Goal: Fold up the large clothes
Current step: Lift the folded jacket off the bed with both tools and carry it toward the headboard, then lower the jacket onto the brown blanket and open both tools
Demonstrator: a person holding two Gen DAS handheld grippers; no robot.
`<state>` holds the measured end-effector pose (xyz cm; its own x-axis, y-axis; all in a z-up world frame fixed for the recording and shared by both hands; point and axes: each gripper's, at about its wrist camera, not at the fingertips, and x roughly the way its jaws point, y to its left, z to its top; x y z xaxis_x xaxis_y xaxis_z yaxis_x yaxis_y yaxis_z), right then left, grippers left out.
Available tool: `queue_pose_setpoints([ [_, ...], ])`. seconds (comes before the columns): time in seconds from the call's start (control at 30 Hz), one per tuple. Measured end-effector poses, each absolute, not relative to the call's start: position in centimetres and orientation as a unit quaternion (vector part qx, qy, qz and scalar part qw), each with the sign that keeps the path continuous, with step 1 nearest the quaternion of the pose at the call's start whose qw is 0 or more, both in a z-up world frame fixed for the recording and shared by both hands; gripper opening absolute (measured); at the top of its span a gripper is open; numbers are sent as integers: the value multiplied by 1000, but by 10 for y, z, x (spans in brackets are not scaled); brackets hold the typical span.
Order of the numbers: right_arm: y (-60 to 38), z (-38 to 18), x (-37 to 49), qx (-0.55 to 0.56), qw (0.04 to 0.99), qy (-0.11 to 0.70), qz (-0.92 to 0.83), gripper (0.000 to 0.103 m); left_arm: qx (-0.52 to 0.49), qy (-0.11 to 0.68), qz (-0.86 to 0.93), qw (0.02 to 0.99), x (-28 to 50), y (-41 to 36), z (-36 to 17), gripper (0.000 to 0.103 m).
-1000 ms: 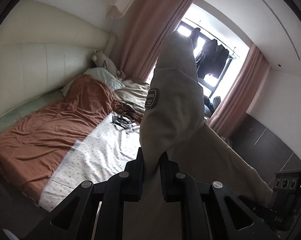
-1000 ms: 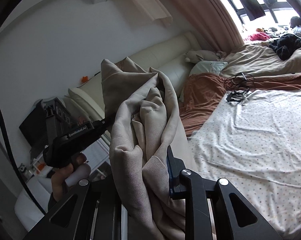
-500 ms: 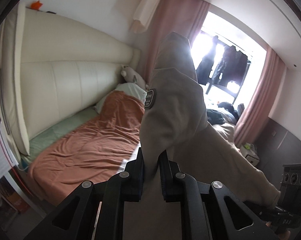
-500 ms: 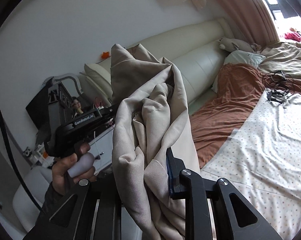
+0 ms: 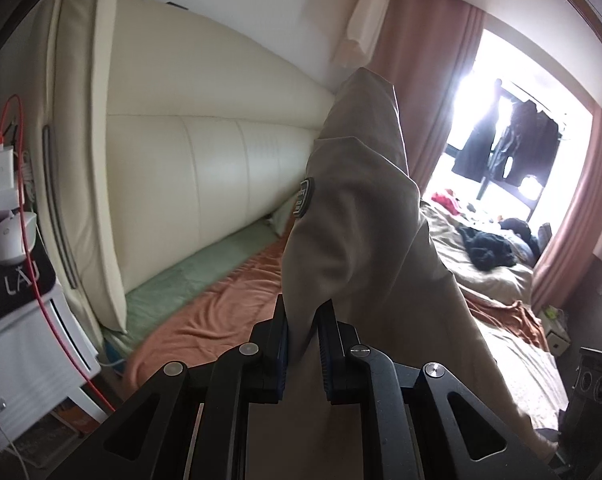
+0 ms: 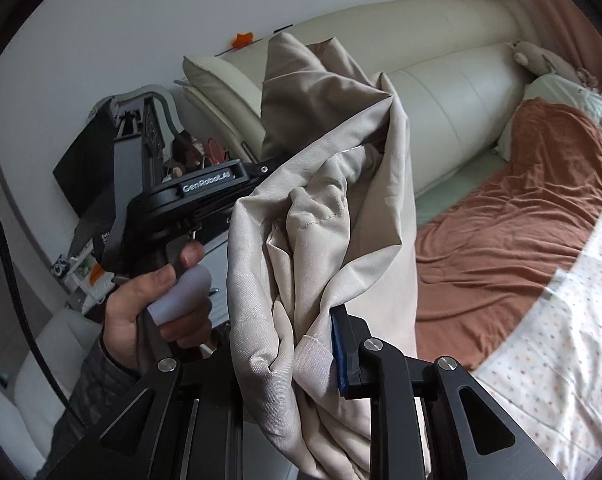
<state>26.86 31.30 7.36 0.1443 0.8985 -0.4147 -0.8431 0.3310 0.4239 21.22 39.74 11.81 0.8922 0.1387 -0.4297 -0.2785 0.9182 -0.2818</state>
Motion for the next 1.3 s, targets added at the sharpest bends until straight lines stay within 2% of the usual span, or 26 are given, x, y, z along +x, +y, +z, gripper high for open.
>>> queue_pose_setpoints([
  [0.43, 403, 15, 330, 79, 682, 378, 621, 21, -186, 245, 186, 933, 260, 470, 84, 13],
  [1.03, 377, -77, 528, 158, 683, 451, 552, 21, -162, 323, 225, 905, 450, 505, 11, 13],
  [1.17, 376, -113, 561, 156, 683, 473, 534, 21, -158, 330, 258, 894, 467, 512, -9, 20],
  [1.23, 375, -140, 582, 160, 686, 495, 509, 21, -165, 330, 252, 895, 467, 512, -18, 31],
  [1.27, 375, -157, 591, 165, 685, 510, 493, 21, -166, 335, 251, 893, 465, 511, -24, 39],
  [1.3, 374, -173, 600, 172, 681, 527, 478, 21, -164, 340, 256, 890, 462, 511, -32, 43],
])
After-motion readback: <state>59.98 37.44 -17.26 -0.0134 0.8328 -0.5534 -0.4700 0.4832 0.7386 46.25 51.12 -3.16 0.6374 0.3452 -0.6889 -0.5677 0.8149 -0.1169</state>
